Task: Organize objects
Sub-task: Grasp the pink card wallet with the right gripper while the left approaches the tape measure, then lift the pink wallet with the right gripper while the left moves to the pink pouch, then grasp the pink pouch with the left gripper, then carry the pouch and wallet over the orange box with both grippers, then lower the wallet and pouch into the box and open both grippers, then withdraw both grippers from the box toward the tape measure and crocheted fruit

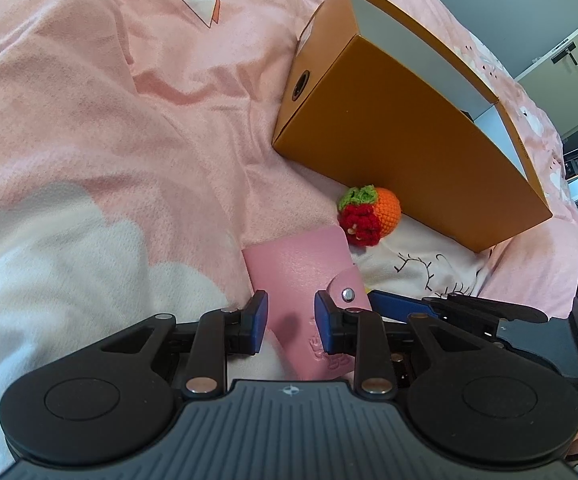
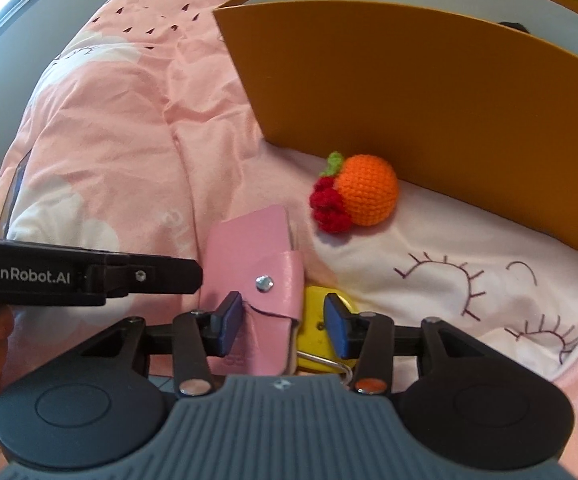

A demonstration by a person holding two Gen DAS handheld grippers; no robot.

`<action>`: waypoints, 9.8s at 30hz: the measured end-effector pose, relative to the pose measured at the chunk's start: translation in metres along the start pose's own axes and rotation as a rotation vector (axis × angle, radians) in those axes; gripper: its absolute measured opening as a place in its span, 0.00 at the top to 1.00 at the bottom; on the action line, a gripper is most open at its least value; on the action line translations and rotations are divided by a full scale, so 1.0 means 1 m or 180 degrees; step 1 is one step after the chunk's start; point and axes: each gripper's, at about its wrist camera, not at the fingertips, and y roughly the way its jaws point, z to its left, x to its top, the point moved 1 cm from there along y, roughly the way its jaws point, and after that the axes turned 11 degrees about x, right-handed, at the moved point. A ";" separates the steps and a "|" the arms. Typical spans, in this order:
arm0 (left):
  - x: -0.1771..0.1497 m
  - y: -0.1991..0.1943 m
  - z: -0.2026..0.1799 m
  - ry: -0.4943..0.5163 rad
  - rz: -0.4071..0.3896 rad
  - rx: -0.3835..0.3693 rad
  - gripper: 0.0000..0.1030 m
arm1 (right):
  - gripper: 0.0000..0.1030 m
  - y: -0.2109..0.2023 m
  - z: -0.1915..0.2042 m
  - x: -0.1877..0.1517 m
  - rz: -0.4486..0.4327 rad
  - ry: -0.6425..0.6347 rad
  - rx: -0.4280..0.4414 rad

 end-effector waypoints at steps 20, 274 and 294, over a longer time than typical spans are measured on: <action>0.001 -0.007 -0.005 0.0080 -0.0125 -0.0132 0.67 | 0.70 -0.039 -0.003 -0.006 -0.0397 0.0066 -0.0129; 0.128 -0.041 -0.140 0.0791 -0.1575 0.0154 0.62 | 0.57 -0.107 -0.076 0.129 -0.1392 -0.0219 -0.0895; -0.014 -0.083 -0.055 0.1705 -0.2282 0.0479 0.60 | 0.39 -0.130 -0.022 -0.029 -0.1699 -0.0060 -0.0822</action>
